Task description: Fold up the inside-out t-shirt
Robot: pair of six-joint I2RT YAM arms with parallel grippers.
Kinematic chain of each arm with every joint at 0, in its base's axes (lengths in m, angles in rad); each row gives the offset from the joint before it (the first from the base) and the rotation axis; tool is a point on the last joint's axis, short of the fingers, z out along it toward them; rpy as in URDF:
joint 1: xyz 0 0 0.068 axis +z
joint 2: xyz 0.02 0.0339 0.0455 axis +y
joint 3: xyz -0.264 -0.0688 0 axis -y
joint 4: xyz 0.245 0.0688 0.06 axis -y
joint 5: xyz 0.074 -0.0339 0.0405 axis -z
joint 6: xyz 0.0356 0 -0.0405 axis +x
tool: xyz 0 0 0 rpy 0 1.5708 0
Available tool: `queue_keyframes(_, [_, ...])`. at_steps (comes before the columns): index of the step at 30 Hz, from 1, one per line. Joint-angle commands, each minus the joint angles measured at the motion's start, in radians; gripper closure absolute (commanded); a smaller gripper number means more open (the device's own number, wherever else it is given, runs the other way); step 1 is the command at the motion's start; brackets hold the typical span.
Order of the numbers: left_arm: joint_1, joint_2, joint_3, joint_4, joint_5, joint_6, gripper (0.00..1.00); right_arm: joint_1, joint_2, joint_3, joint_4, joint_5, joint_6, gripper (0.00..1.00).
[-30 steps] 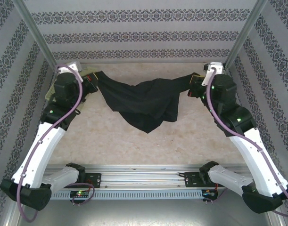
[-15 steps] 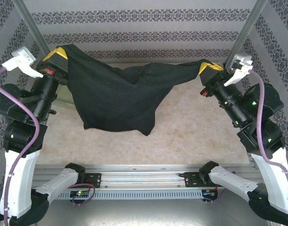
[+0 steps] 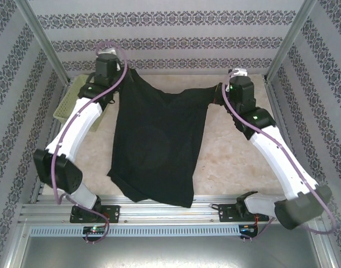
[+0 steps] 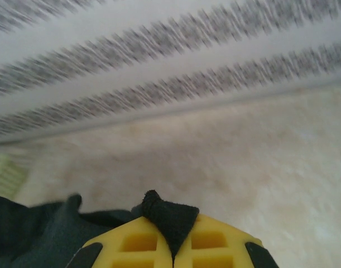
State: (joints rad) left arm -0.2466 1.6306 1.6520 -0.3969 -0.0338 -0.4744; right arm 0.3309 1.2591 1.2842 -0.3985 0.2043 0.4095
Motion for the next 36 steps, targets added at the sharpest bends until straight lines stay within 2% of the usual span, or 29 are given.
queue_keyframes(1, [0.009, -0.013, 0.053, 0.012, 0.003, 0.025, 1.0, -0.056, 0.014, -0.037, 0.052, -0.055, 0.069, 1.0])
queue_keyframes(7, [0.009, -0.005, 0.016, 0.04, 0.007, 0.038, 1.0, -0.118, 0.058, -0.057, 0.061, -0.086, 0.083, 1.0])
queue_keyframes(13, [0.009, -0.029, -0.025, 0.071, 0.028, 0.037, 1.0, -0.136, 0.065, -0.051, 0.058, -0.102, 0.079, 1.0])
queue_keyframes(25, [0.009, -0.289, -0.139, 0.138, -0.023, 0.039, 1.0, -0.123, -0.077, -0.019, 0.036, -0.203, 0.071, 1.0])
queue_keyframes(30, [0.009, -0.438, -0.13, 0.144, -0.045, 0.062, 1.0, -0.048, -0.165, 0.04, 0.025, -0.229, 0.042, 1.0])
queue_keyframes(36, [0.01, -0.59, -0.083, 0.131, -0.049, 0.083, 1.0, 0.189, -0.255, 0.123, 0.041, -0.174, -0.061, 1.0])
